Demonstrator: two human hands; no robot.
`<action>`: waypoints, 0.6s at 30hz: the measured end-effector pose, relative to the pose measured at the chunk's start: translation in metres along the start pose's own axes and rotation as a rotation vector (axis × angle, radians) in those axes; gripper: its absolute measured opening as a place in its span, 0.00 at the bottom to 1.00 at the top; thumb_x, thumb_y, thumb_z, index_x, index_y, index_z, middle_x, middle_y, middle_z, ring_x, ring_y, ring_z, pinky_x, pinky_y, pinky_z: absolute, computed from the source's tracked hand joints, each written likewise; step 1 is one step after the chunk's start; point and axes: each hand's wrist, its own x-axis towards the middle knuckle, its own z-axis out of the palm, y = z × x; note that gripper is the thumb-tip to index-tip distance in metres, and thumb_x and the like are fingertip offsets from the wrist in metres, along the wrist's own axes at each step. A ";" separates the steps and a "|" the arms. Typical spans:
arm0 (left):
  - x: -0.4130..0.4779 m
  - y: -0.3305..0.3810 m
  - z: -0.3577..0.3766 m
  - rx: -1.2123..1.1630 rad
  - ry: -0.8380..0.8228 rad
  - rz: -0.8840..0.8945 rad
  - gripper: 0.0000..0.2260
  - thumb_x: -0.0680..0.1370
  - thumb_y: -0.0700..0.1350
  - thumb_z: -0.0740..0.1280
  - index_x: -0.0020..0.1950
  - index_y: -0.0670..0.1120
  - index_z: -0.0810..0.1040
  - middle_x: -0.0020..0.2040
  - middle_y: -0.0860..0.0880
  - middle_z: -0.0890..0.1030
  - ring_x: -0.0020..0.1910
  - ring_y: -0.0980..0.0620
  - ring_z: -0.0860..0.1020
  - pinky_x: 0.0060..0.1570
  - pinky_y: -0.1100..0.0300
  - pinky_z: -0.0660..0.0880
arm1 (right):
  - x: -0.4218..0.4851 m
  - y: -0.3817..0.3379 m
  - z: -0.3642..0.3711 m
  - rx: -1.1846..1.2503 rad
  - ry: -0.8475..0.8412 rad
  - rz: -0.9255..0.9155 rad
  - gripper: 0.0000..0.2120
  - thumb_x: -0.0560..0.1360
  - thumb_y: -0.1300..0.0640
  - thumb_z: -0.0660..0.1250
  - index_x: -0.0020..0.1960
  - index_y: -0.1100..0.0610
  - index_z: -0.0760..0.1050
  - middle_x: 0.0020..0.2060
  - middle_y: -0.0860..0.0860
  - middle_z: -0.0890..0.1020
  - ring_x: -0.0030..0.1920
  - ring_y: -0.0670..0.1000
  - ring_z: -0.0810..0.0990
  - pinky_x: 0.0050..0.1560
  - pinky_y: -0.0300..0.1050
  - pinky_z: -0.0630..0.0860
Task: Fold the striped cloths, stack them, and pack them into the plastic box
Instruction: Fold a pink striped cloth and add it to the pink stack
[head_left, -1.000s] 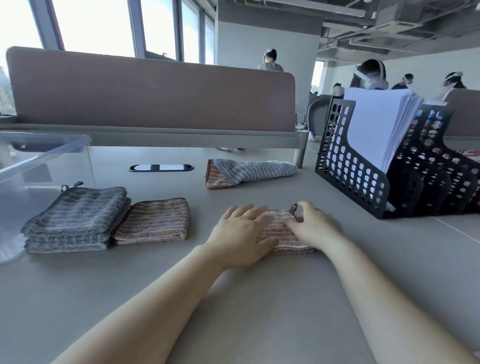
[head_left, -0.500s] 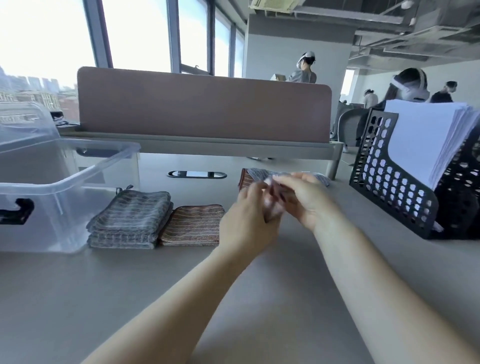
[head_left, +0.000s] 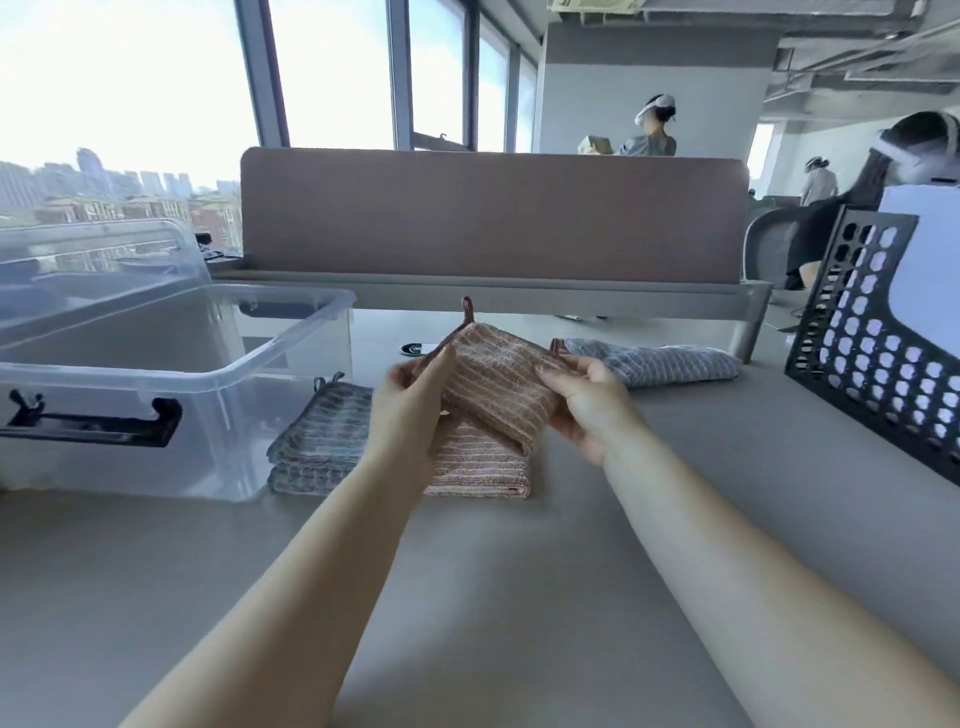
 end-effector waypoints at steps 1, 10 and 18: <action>0.002 0.004 -0.008 0.134 0.015 0.049 0.14 0.74 0.46 0.72 0.56 0.45 0.74 0.49 0.46 0.81 0.43 0.49 0.80 0.42 0.55 0.79 | 0.004 0.000 0.001 -0.006 0.017 -0.013 0.15 0.74 0.64 0.68 0.57 0.56 0.68 0.46 0.52 0.78 0.39 0.48 0.78 0.31 0.40 0.78; 0.008 0.005 -0.037 1.318 0.024 0.392 0.05 0.78 0.55 0.61 0.54 0.61 0.72 0.52 0.54 0.81 0.48 0.48 0.79 0.46 0.54 0.77 | 0.018 0.012 0.009 -0.153 -0.054 0.034 0.07 0.77 0.63 0.65 0.51 0.53 0.70 0.43 0.52 0.77 0.34 0.47 0.75 0.26 0.37 0.74; 0.003 0.003 -0.033 1.617 0.042 0.446 0.12 0.79 0.54 0.59 0.59 0.61 0.77 0.55 0.53 0.82 0.54 0.47 0.78 0.50 0.55 0.72 | 0.015 0.020 0.001 -0.514 -0.113 -0.088 0.21 0.74 0.67 0.67 0.66 0.60 0.72 0.63 0.58 0.75 0.55 0.49 0.74 0.54 0.39 0.69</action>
